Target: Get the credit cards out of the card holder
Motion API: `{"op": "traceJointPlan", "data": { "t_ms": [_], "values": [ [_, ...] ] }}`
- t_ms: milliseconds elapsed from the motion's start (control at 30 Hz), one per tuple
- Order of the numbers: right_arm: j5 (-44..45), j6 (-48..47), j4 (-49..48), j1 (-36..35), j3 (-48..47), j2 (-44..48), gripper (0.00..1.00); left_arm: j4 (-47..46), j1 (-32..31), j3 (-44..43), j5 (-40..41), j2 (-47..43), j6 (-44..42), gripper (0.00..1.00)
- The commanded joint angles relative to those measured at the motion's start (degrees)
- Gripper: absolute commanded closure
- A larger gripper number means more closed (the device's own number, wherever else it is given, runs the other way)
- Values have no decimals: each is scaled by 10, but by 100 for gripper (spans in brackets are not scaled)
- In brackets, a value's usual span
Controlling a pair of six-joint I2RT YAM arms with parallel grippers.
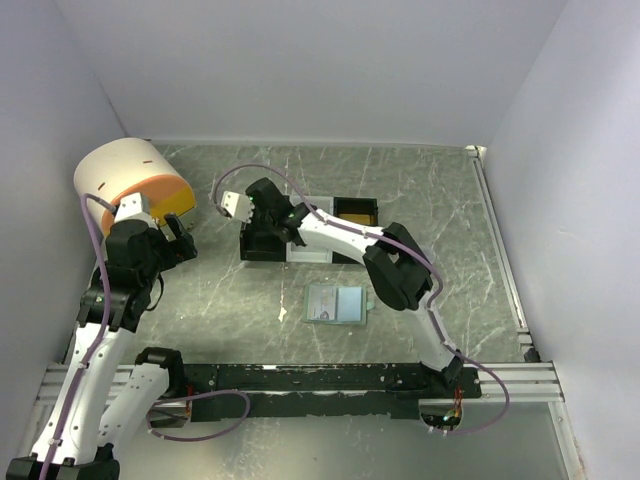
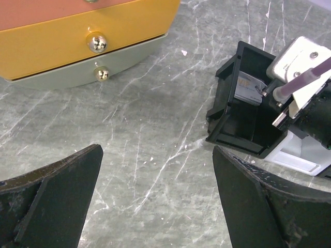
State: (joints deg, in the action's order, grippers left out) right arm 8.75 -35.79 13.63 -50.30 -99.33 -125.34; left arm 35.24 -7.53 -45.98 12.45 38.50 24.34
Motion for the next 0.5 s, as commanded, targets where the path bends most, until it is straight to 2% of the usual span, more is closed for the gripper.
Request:
{"op": "traceJointPlan", "data": {
  "t_ms": [0, 267, 467],
  "values": [
    [16, -55, -9, -1, -23, -10, 100, -10, 4, -1, 3, -4, -11, 0],
    [56, -63, 2, -1, -71, -59, 100, -5, 4, -2, 8, -12, -9, 0],
    [51, -76, -3, 1, -75, -68, 100, -3, 4, -1, 15, -20, -6, 0]
  ]
}}
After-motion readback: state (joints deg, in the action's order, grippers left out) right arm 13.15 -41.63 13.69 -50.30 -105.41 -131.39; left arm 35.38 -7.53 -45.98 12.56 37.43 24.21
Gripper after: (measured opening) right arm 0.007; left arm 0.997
